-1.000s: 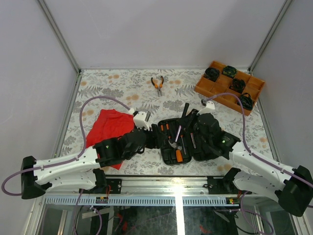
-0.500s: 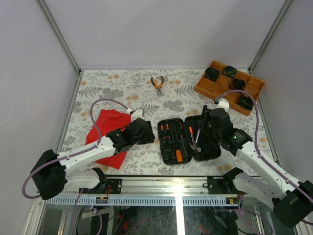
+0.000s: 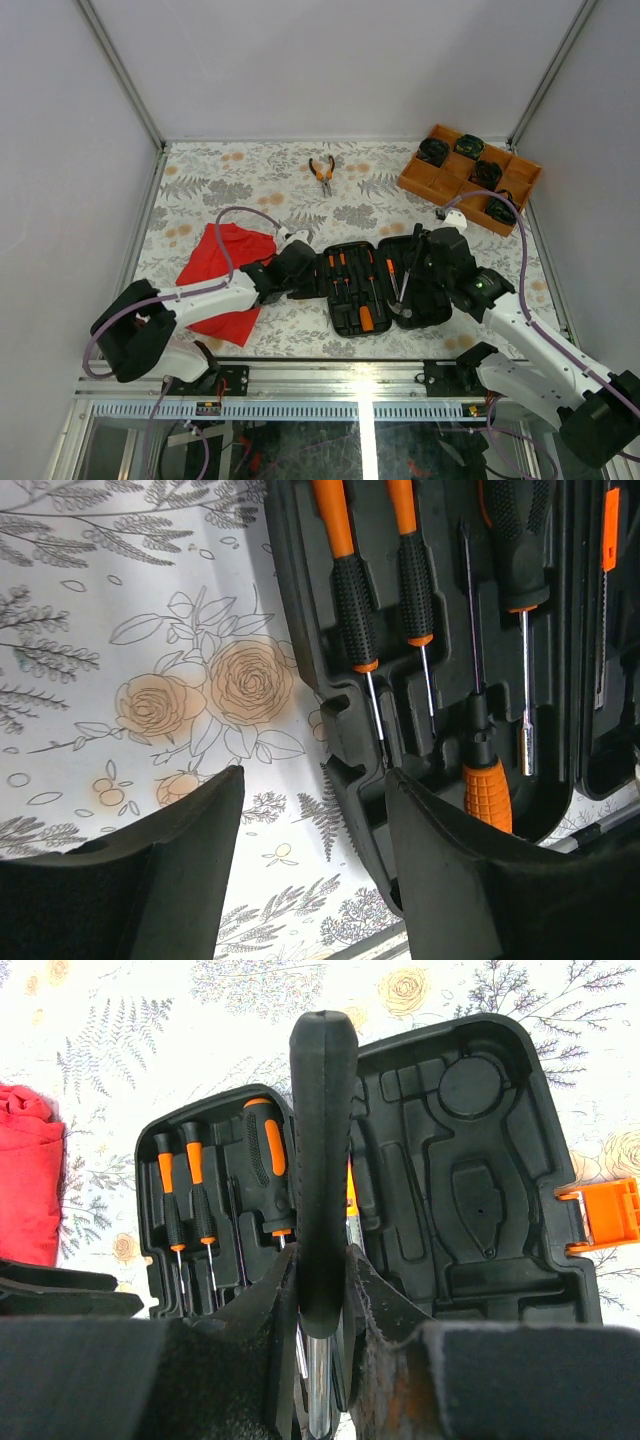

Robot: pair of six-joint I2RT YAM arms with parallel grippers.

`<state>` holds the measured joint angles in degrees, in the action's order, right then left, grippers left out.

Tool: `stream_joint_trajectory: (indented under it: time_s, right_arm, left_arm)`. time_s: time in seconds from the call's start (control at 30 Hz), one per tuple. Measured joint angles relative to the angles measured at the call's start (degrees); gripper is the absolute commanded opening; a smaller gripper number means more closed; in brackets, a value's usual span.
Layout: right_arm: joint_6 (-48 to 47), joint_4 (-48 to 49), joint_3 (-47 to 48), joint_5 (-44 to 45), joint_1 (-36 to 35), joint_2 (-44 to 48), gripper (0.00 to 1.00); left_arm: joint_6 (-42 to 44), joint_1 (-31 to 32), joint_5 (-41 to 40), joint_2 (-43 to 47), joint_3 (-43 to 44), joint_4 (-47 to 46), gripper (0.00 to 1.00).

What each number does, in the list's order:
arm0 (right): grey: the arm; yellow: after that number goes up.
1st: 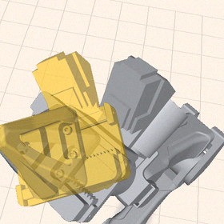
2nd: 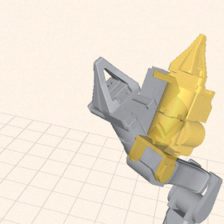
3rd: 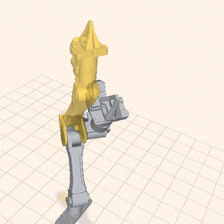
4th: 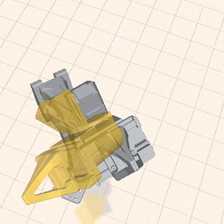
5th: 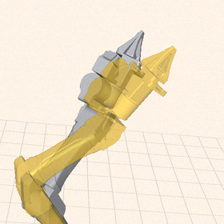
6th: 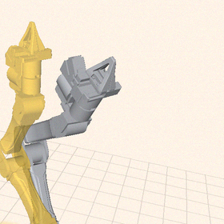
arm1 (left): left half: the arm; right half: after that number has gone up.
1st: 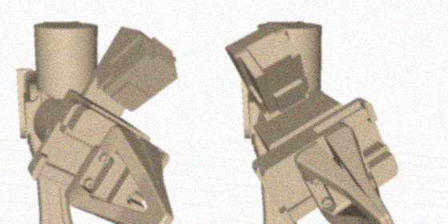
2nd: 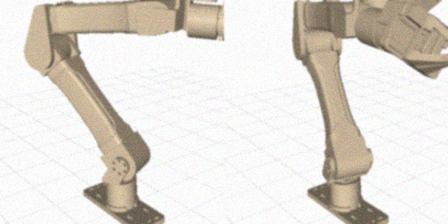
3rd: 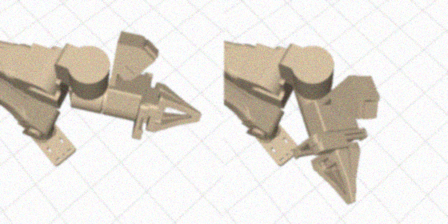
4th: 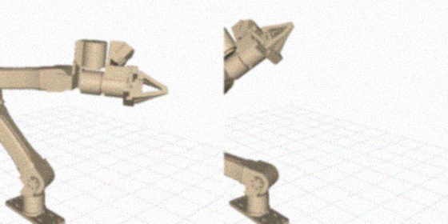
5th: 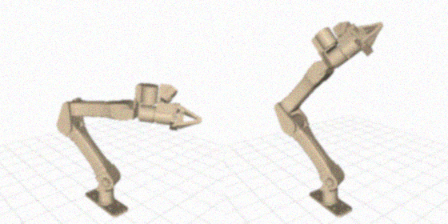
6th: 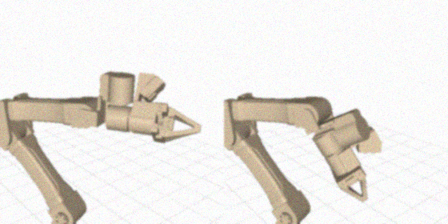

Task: Sort the tools into containers
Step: Place the hammer in the storage box.

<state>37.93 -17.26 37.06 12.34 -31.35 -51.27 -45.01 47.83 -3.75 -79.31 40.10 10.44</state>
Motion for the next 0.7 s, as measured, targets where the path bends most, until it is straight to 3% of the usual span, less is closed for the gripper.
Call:
stream_joint_trajectory:
  time_s: [0.3, 0.47, 0.53, 0.7]
  right_arm:
    - [-0.2, 0.1, -0.1, -0.5, 0.0, 0.4, 0.00]
    - [-0.7, 0.4, -0.4, -1.6, 0.0, 0.5, 0.00]
    - [-1.2, 0.4, -0.5, -2.3, 0.0, 0.5, 0.00]
    - [-3.0, 0.5, -0.5, -3.8, 0.0, 0.1, 0.00]
  left_arm:
    - [0.1, -0.3, 2.6, -6.4, 1.7, -1.9, 0.45]
    - [0.3, -0.4, 3.7, -7.3, 2.0, -3.3, 0.30]
    - [0.5, -0.7, 4.4, -7.3, 2.0, -3.9, 0.16]
    - [1.9, -2.2, 5.6, -7.3, 2.1, -4.7, 0.10]
